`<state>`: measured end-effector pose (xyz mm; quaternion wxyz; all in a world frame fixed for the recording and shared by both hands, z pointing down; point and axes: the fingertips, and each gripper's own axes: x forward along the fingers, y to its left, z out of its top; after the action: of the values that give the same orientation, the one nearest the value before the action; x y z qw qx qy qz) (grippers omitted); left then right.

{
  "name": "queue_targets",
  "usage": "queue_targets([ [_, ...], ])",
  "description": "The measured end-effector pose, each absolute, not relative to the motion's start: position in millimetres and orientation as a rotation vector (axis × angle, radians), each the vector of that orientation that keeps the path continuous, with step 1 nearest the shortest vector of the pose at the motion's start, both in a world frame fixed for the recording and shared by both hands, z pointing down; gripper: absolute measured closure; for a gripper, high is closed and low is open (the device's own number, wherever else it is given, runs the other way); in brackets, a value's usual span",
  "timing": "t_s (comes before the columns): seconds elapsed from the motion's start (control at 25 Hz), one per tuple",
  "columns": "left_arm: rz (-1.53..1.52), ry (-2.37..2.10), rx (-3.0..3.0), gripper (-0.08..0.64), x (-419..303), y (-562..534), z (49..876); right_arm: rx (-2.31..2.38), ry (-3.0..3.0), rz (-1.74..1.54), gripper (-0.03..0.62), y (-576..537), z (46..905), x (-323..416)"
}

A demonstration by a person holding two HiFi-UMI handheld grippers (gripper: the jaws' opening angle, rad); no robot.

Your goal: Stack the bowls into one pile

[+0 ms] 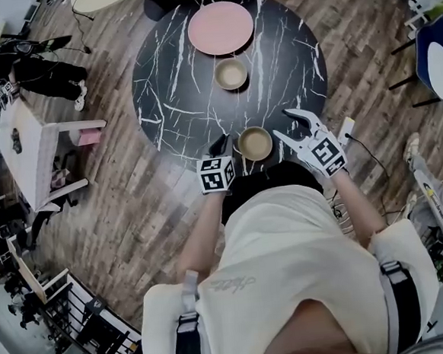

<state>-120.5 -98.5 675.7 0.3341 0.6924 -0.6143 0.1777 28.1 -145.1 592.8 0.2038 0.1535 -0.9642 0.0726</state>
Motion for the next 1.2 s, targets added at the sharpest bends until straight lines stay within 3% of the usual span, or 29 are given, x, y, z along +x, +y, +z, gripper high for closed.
queue_targets([
  [0.24,0.417,-1.685,1.88,0.538,-140.4,-101.0,626.8,0.459,-2.705,0.19,0.376,-152.8,575.9,10.3],
  [0.56,0.34,-1.81,1.899,0.541,-170.0,-108.6,577.8,0.467,-2.676,0.162,0.376,-172.9,583.2,-12.5],
  [1.2,0.318,-1.793,1.841,0.541,-190.9,-128.2,589.6,0.459,-2.534,0.28,0.376,-258.5,654.7,-43.0],
])
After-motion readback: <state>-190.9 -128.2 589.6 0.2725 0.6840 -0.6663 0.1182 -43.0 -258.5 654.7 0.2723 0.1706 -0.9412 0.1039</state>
